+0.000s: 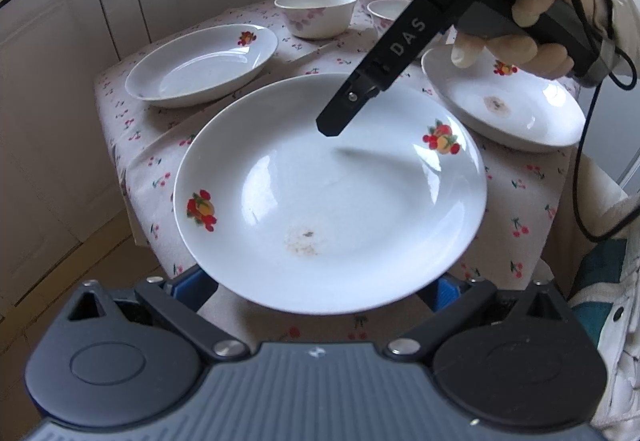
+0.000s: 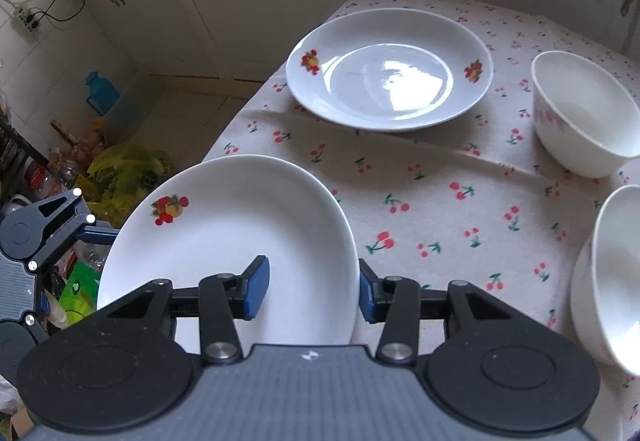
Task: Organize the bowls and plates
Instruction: 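Lift the stained white plate off the cloth with both grippers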
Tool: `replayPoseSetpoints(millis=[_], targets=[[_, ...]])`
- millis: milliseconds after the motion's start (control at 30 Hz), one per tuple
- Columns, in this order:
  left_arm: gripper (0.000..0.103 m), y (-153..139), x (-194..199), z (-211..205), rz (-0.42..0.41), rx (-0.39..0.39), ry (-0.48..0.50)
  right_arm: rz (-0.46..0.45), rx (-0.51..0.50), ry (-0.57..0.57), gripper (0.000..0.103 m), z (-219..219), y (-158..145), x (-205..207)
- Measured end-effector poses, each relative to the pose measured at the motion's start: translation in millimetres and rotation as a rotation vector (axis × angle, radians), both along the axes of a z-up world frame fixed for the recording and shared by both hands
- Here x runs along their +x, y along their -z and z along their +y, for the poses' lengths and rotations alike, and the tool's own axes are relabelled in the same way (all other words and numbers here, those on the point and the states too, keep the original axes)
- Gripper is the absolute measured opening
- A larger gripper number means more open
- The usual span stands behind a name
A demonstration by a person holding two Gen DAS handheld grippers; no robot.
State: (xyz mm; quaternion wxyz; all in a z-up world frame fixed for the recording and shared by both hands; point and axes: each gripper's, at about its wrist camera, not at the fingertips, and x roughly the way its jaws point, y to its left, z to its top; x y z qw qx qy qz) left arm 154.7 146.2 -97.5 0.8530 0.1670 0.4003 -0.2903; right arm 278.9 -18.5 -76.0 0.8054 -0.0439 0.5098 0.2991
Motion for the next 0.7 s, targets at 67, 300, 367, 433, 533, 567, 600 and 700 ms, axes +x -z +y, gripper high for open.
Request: replayPoseSetpoints(millis=[67, 300, 367, 433, 533, 567, 600, 700], targets=[[0.102, 0, 6, -4, -0.004, 0.002, 0.009, -0.006, -0.002, 0.013, 0.052, -5, -1, 3], [0.102, 3, 27, -18, -0.016, 0.001, 0.037, -0.022, -0.004, 0.064, 0.052, -23, -3, 16], [0.102, 5, 30, -21, -0.019, 0.001, 0.043, -0.029, -0.006, 0.074, 0.052, -26, -3, 19], [0.102, 6, 35, -23, -0.014, -0.002, 0.046, -0.031, -0.006, 0.083, 0.052, -29, -1, 21], [0.102, 8, 38, -25, -0.007, -0.004, 0.049, -0.027, -0.002, 0.094, 0.052, -32, 1, 25], [0.102, 8, 39, -25, -0.006, -0.003, 0.051, -0.025, -0.001, 0.096, 0.052, -34, 2, 25], [0.102, 9, 39, -26, -0.007, -0.001, 0.051, -0.025, 0.0, 0.098, 0.052, -34, 3, 26], [0.102, 10, 40, -26, -0.005, 0.002, 0.052, -0.02, 0.003, 0.102, 0.052, -35, 5, 27]])
